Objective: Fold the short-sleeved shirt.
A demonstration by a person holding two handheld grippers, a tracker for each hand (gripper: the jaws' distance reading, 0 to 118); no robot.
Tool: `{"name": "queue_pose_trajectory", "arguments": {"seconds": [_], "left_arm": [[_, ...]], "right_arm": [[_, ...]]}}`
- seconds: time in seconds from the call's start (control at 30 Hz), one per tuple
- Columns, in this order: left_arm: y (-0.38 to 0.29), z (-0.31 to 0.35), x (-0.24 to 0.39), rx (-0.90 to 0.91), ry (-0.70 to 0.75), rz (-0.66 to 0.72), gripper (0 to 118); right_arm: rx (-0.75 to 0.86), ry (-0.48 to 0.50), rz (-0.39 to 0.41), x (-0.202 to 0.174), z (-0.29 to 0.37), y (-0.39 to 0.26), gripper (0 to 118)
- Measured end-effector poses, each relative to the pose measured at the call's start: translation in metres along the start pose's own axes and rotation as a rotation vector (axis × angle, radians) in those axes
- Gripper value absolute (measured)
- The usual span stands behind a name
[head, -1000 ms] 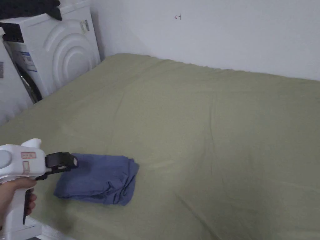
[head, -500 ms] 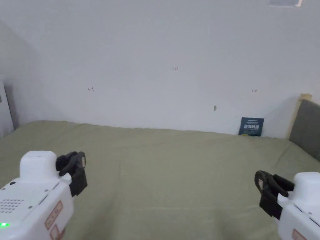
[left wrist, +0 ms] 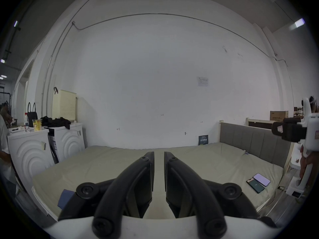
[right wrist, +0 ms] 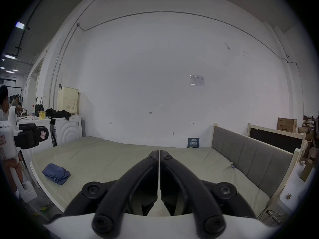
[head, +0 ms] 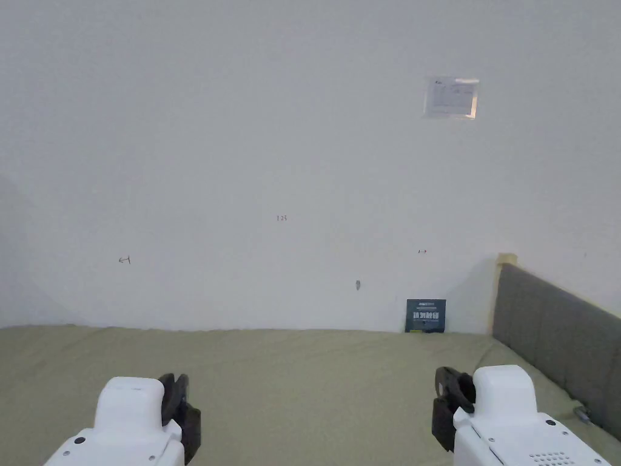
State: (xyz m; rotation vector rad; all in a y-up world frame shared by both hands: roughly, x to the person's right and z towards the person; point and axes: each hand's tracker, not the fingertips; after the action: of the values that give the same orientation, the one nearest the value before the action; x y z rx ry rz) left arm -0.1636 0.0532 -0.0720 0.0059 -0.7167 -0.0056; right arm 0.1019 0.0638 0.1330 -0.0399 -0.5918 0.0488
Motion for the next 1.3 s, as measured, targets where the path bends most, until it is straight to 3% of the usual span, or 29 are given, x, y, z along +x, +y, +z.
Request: {"name": "queue_pose_trajectory", "arguments": {"seconds": [0.1, 0.13, 0.17, 0.2, 0.23, 0.3, 0.33, 0.4, 0.5, 0.57, 0.67, 0.77, 0.9, 1.17, 1.3], "left_arm": [[0.001, -0.001, 0.0, -0.004, -0.001, -0.014, 12], [0.004, -0.002, 0.0, 0.0, 0.001, -0.019, 19], [0.005, -0.002, 0.0, 0.002, 0.002, -0.019, 36], [0.006, -0.002, -0.001, 0.005, 0.001, -0.017, 63], [0.008, -0.003, -0.002, 0.004, 0.002, -0.014, 97], [0.007, -0.004, -0.002, -0.003, -0.007, -0.007, 116], [0.007, -0.003, 0.0, 0.004, -0.012, -0.008, 118], [0.008, -0.003, 0.001, 0.013, -0.005, -0.023, 118], [0.009, -0.006, 0.004, -0.002, -0.009, -0.043, 118], [0.01, -0.007, 0.002, -0.011, -0.012, -0.04, 118], [0.01, -0.008, 0.0, -0.011, -0.013, -0.027, 118], [0.011, -0.008, 0.0, -0.01, -0.001, -0.02, 118], [0.011, -0.009, -0.001, -0.015, 0.009, -0.014, 118], [0.011, -0.009, 0.0, -0.012, 0.007, -0.011, 118], [0.011, -0.009, 0.001, -0.011, 0.01, -0.016, 118]], "right_arm": [[-0.005, 0.008, -0.016, -0.002, 0.0, -0.001, 6], [-0.003, 0.009, -0.017, -0.004, 0.0, -0.002, 11], [-0.003, 0.009, -0.016, -0.005, -0.001, -0.001, 18], [-0.008, 0.012, -0.014, -0.005, -0.001, -0.001, 29], [-0.02, 0.019, -0.015, -0.006, -0.003, -0.001, 49], [-0.044, 0.03, -0.023, -0.009, -0.005, -0.001, 82], [-0.049, 0.035, -0.023, -0.01, -0.005, -0.002, 101], [-0.037, 0.048, -0.011, -0.013, -0.005, -0.005, 115], [-0.014, 0.039, 0.008, -0.018, -0.006, -0.003, 115], [-0.044, 0.027, -0.029, -0.019, -0.008, 0.0, 115], [-0.067, 0.081, -0.105, -0.013, -0.01, 0.0, 115], [-0.079, 0.085, -0.1, -0.012, -0.008, 0.003, 115], [-0.158, 0.017, -0.162, -0.015, -0.009, 0.009, 115], [-0.163, -0.049, -0.116, -0.02, -0.005, 0.014, 115], [-0.142, -0.008, -0.149, -0.014, 0.0, 0.018, 115]]}}
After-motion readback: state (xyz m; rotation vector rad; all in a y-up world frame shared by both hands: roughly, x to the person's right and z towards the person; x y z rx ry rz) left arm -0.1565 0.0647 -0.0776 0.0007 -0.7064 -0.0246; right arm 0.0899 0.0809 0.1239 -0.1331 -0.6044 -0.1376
